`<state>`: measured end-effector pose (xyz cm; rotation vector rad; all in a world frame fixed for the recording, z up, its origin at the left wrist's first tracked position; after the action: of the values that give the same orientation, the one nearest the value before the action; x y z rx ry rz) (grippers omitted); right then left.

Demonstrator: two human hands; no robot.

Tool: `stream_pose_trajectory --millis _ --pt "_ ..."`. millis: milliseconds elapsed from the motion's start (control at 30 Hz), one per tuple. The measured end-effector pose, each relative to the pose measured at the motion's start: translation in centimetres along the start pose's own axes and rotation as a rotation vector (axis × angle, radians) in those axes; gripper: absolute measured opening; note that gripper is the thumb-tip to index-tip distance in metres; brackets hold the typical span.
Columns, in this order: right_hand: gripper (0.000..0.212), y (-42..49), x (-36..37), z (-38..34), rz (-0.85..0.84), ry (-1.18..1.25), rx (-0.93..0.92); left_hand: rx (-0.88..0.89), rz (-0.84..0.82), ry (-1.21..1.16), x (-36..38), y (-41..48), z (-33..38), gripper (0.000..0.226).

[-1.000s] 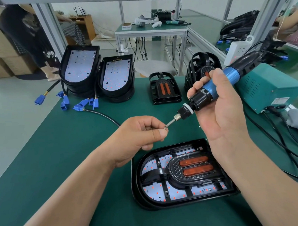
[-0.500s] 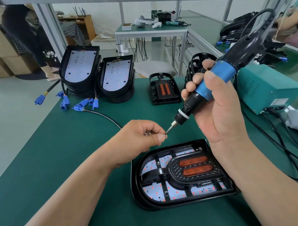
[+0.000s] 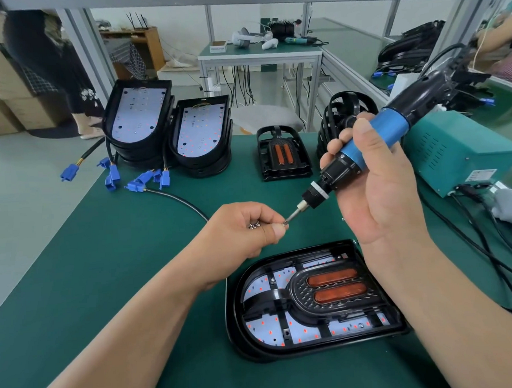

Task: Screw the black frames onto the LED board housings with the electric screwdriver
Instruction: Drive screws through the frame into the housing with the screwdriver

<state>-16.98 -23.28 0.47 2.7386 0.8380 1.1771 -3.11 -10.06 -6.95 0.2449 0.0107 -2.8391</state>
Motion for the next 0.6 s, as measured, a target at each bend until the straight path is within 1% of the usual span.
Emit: stream_pose_trajectory --millis 100,200,333,400,467,600 --pt "0.013 0.0 -0.7 0.3 0.064 -0.024 0.001 0.000 0.046 0.039 -0.3 0.0 0.1 0.008" --pt "0.019 0.0 -1.1 0.2 0.124 -0.060 -0.008 0.024 0.118 0.121 -0.8 -0.2 0.2 0.007" --pt "0.025 0.0 -1.4 -0.1 0.171 -0.088 -0.025 0.043 0.141 0.131 -0.7 -0.3 0.4 0.004" --pt "0.023 -0.1 -1.6 -0.1 0.191 -0.065 -0.019 0.026 0.134 0.092 -0.6 -0.3 0.5 0.007" --pt "0.018 -0.1 -1.5 -0.1 0.187 -0.016 -0.003 0.010 0.103 0.013 -0.3 -0.2 0.6 0.009" --pt "0.009 -0.1 -0.7 -0.3 0.125 0.079 -0.014 0.018 0.066 -0.120 -0.2 -0.3 1.0 0.011"
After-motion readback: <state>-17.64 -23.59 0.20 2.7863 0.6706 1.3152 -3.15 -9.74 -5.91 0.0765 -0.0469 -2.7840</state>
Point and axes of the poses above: each hand's wrist, its own y-axis towards the middle knuckle, its own x-axis out of the palm, z = x × y, the point moved 10 cm from there along y, towards the middle knuckle
